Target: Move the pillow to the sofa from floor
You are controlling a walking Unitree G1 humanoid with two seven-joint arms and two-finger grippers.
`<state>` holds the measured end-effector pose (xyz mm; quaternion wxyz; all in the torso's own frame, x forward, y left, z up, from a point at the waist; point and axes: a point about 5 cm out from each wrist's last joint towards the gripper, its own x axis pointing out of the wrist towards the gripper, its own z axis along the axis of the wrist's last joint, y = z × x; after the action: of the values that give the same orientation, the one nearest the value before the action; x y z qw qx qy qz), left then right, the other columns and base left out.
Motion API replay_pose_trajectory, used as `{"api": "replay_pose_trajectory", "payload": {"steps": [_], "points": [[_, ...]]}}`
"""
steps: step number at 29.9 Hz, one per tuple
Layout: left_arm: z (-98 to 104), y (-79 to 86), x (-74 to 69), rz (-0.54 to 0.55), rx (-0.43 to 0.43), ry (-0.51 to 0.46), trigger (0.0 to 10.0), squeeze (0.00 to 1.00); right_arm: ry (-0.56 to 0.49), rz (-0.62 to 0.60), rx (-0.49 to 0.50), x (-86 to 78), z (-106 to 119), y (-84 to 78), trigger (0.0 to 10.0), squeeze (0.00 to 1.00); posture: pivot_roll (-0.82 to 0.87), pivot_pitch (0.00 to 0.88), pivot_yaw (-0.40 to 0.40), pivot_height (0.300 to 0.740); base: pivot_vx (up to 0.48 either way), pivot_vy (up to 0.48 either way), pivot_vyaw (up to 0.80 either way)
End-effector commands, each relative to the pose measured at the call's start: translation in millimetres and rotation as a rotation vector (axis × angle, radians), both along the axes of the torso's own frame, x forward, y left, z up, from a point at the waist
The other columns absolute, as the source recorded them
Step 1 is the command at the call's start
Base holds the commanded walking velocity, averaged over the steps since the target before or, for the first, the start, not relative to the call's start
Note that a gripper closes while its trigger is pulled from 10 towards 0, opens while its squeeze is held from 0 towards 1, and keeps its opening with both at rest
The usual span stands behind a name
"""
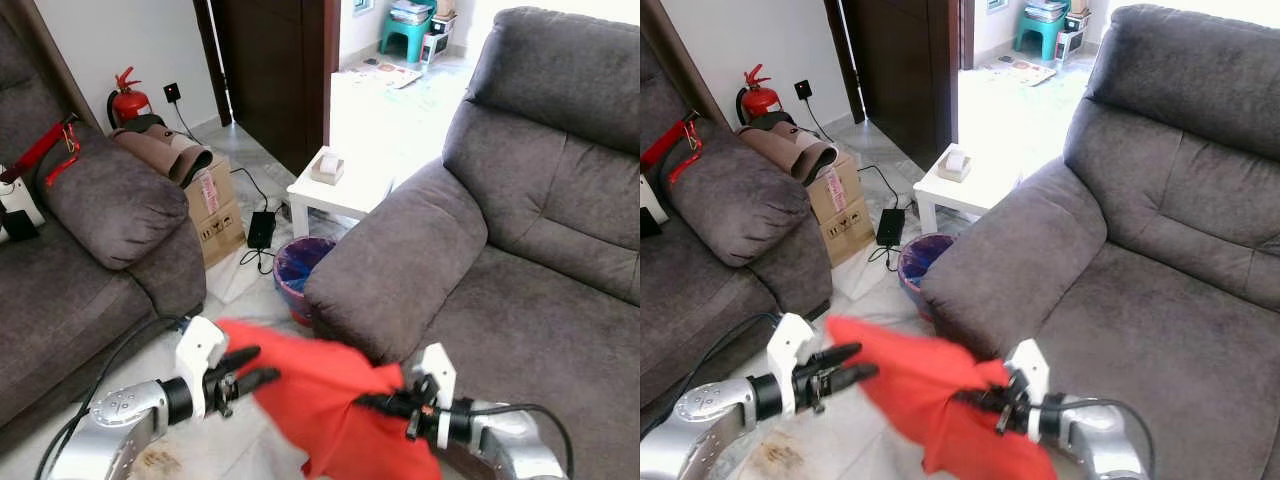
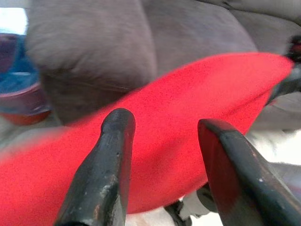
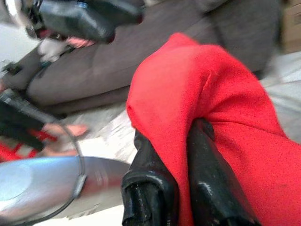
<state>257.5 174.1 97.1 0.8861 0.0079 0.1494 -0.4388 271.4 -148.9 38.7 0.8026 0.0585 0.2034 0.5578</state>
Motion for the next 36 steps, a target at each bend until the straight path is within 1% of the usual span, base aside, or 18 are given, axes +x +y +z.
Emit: {"api": "replay_pose_trajectory", "payload": {"steps": [1,4,5,6,8,13,15,18,21,24,26,27,29,30,32,34,35,36], "points": [[6.3,-2.4,-4.4,-0.087,0.021,0.0,10.0,1.0,-0.079,0.055,0.046,5.7,16.9,9.3,10.0,0.0,0.12,0.119,0.04,0.74,0.0,0.0,0.0],[8.6,-4.1,-8.3,-0.156,0.033,-0.002,10.0,1.0,-0.08,0.082,0.052,3.5,18.5,12.6,10.0,0.0,0.12,0.118,0.04,0.74,0.0,0.0,0.0],[7.8,-3.7,-9.3,-0.175,0.053,-0.001,10.0,1.0,-0.072,0.088,0.058,2.9,19.7,13.5,10.0,0.0,0.12,0.12,0.039,0.74,0.0,0.0,0.0],[6.2,-3.2,-10.1,-0.195,0.08,-0.002,10.0,1.0,-0.076,0.099,0.056,2.2,20.8,14.1,10.0,0.0,0.12,0.119,0.038,0.74,0.0,0.0,0.0],[0.1,-0.5,-11.5,-0.243,0.168,-0.005,10.0,1.0,-0.08,0.122,0.063,1.0,24.0,15.6,10.0,0.0,0.12,0.12,0.037,0.74,0.0,0.0,0.0],[-8.7,1.8,-17.7,-0.346,0.283,0.008,10.0,1.0,-0.09,0.128,0.047,1.8,26.6,14.6,10.0,0.0,0.12,0.122,0.037,0.74,0.0,0.0,0.0],[-11.1,2.0,-18.9,-0.357,0.29,0.016,10.0,1.0,-0.094,0.129,0.043,1.9,26.9,14.6,10.0,0.0,0.11,0.121,0.037,0.74,0.0,0.0,0.0],[-21.1,3.4,-22.5,-0.381,0.328,0.036,10.0,1.0,-0.104,0.119,0.044,2.9,30.5,15.2,10.0,0.0,0.11,0.126,0.036,0.74,0.0,0.0,0.0],[-31.1,6.6,-24.3,-0.388,0.393,0.021,10.0,1.0,-0.115,0.132,0.051,2.4,34.6,15.3,10.0,0.0,0.11,0.128,0.036,0.74,0.0,0.0,0.0],[-34.8,10.4,-19.4,-0.342,0.451,-0.037,10.0,1.0,-0.125,0.135,0.051,3.3,38.1,14.3,10.0,0.0,0.11,0.128,0.036,0.74,0.0,0.0,0.0],[-33.2,11.9,-12.8,-0.29,0.451,-0.071,10.0,1.0,-0.13,0.138,0.047,3.7,39.6,13.6,10.0,0.0,0.11,0.128,0.035,0.74,0.0,0.0,0.0],[-25.6,11.4,-6.5,-0.261,0.427,-0.116,10.0,1.0,-0.125,0.144,0.038,3.1,39.2,12.9,10.0,0.0,0.1,0.127,0.035,0.74,0.0,0.0,0.0],[-14.1,8.8,-1.7,-0.228,0.361,-0.158,10.0,1.0,-0.12,0.141,0.014,2.3,36.6,11.9,10.0,0.0,0.1,0.128,0.029,0.74,0.0,0.0,0.0],[-14.1,8.8,-1.7,-0.228,0.361,-0.158,10.0,1.0,-0.12,0.141,0.014,2.3,36.6,11.9,10.0,0.0,0.1,0.128,0.029,0.74,0.0,0.0,0.0],[-6.5,9.3,-2.5,-0.24,0.36,-0.21,10.0,1.0,-0.118,0.135,0.022,1.9,37.1,13.2,10.0,0.0,0.1,0.13,0.03,0.74,0.0,0.0,0.0],[-6.4,12.7,-2.9,-0.226,0.371,-0.221,10.0,1.0,-0.117,0.138,0.032,1.5,37.9,14.4,10.0,0.0,0.11,0.13,0.028,0.74,0.0,0.0,0.0],[-10.5,17.4,-5.5,-0.238,0.402,-0.208,10.0,0.51,-0.119,0.139,0.029,1.7,38.2,14.5,10.0,0.0,0.11,0.13,0.026,0.74,0.0,0.0,0.0],[-13.5,20.9,-7.6,-0.247,0.425,-0.199,10.0,0.51,-0.121,0.14,0.027,1.8,38.4,14.5,10.0,0.0,0.11,0.13,0.026,0.74,0.0,0.0,0.0]]}}
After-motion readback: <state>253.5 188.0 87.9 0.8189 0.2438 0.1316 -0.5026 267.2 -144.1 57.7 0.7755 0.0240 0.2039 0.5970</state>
